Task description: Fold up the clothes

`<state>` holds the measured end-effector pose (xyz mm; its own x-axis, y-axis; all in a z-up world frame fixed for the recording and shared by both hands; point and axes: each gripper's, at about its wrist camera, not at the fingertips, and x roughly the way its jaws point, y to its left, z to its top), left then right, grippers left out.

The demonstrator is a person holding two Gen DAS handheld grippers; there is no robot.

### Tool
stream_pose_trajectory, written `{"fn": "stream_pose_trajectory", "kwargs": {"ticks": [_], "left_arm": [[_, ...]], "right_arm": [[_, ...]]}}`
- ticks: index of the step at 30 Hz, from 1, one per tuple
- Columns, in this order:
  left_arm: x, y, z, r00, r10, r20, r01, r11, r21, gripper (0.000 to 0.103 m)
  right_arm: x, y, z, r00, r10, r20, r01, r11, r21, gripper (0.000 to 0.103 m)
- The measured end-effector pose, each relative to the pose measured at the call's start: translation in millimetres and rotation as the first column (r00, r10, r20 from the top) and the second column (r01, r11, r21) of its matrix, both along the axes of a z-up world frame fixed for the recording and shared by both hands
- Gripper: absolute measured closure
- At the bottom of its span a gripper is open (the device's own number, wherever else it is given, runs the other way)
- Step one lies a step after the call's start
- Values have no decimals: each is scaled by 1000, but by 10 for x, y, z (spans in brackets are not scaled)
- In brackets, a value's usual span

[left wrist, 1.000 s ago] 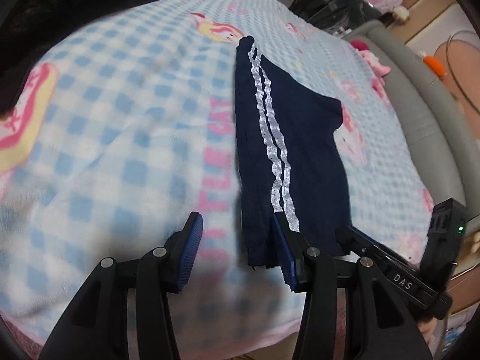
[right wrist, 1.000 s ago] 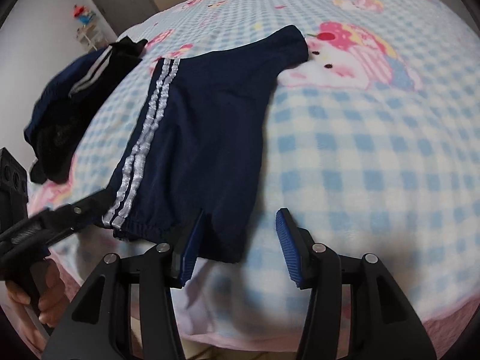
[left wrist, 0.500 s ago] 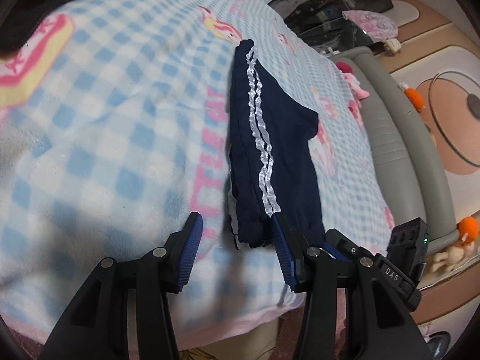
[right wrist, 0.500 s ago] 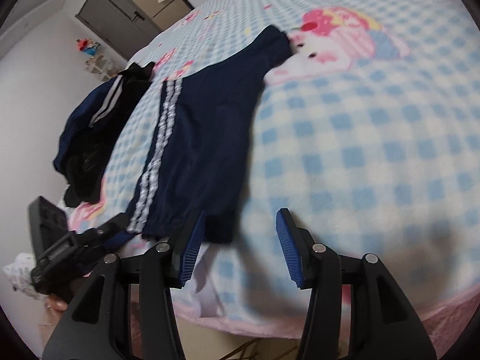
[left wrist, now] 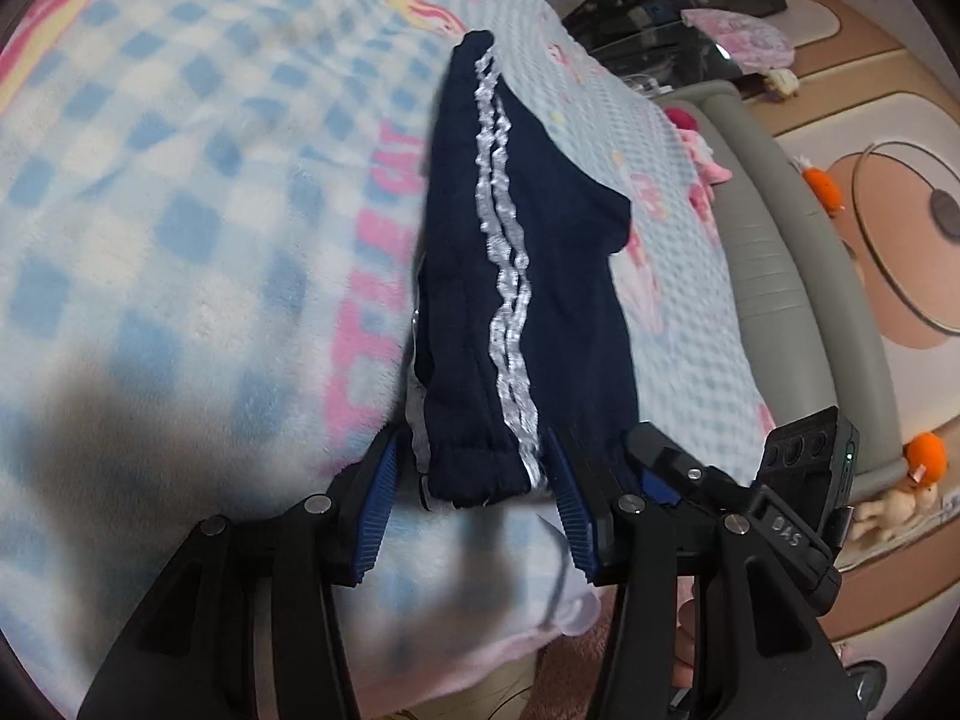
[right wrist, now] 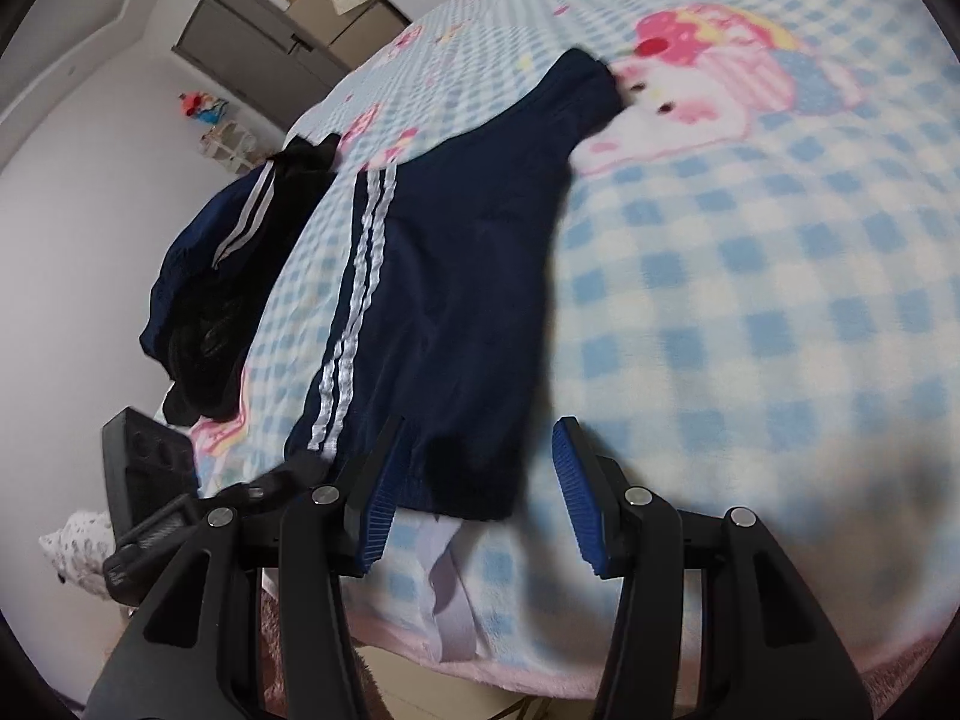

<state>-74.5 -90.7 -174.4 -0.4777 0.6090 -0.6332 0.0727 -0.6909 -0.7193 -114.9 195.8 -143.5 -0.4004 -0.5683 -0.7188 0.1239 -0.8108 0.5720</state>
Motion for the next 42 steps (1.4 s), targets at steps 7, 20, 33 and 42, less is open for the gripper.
{"fn": "stream_pose_trajectory", "kwargs": {"ticks": [7, 20, 33, 42], "left_arm": [[-15, 187, 206, 997, -56, -53, 50, 994, -95, 73], [7, 314, 402, 991, -119, -61, 102, 967, -233, 80], [319, 374, 278, 977, -211, -18, 200, 949, -242, 79], [444, 118, 439, 981, -189, -33, 173, 946, -275, 54]], "right_arm": [[-34, -139, -72, 998, 58, 10, -58, 998, 26, 77], [157, -234, 130, 992, 105, -65, -93, 984, 155, 81], [613, -131, 16, 995, 101, 5, -100, 986, 134, 82], [634, -74, 117, 995, 98, -20, -94, 983, 160, 74]]}}
